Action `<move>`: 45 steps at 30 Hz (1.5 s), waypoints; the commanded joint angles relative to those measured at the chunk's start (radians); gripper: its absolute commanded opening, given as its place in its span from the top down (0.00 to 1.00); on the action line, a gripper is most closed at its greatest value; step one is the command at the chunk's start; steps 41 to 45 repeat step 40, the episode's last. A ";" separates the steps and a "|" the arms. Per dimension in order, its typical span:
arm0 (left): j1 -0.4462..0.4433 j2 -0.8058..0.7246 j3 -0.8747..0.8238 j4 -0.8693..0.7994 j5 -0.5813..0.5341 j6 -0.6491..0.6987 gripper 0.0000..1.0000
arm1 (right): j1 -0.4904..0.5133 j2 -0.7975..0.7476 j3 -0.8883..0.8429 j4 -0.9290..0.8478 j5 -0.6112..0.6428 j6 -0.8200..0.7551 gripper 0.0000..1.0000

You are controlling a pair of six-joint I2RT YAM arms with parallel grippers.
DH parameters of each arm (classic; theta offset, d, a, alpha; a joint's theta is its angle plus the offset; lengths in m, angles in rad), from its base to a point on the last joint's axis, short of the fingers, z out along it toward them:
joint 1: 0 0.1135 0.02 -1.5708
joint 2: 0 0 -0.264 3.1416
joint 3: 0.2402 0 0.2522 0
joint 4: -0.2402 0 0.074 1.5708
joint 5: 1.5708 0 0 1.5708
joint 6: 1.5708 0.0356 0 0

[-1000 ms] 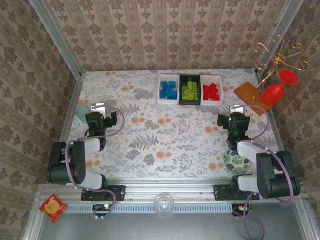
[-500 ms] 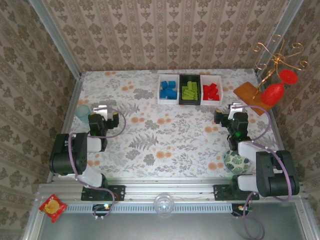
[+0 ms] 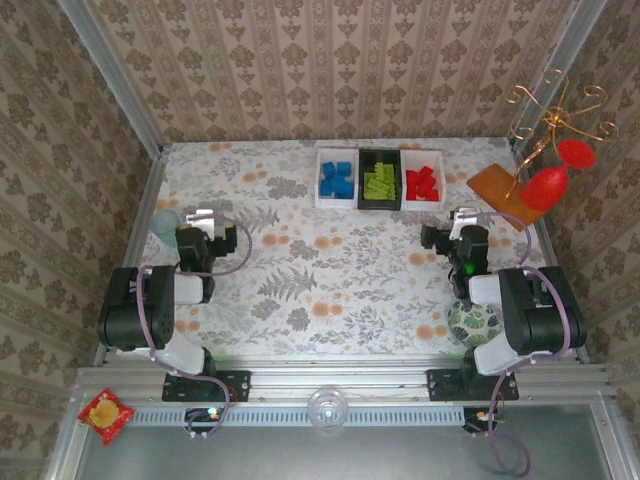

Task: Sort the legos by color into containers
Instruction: Reset both arms

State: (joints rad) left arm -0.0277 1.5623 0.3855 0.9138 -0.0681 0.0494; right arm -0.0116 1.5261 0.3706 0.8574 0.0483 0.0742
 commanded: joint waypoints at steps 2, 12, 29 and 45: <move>-0.008 -0.004 0.000 0.023 -0.009 0.021 0.00 | 0.017 0.000 0.031 0.005 0.042 -0.019 0.00; -0.008 -0.003 0.000 0.023 -0.010 0.021 0.00 | 0.024 -0.001 0.034 -0.003 0.053 -0.025 0.00; -0.009 -0.003 0.000 0.023 -0.013 0.021 0.00 | 0.030 0.000 0.037 -0.006 0.061 -0.030 0.00; -0.011 -0.004 0.000 0.025 -0.015 0.021 0.00 | 0.033 -0.001 0.038 -0.010 0.061 -0.031 0.00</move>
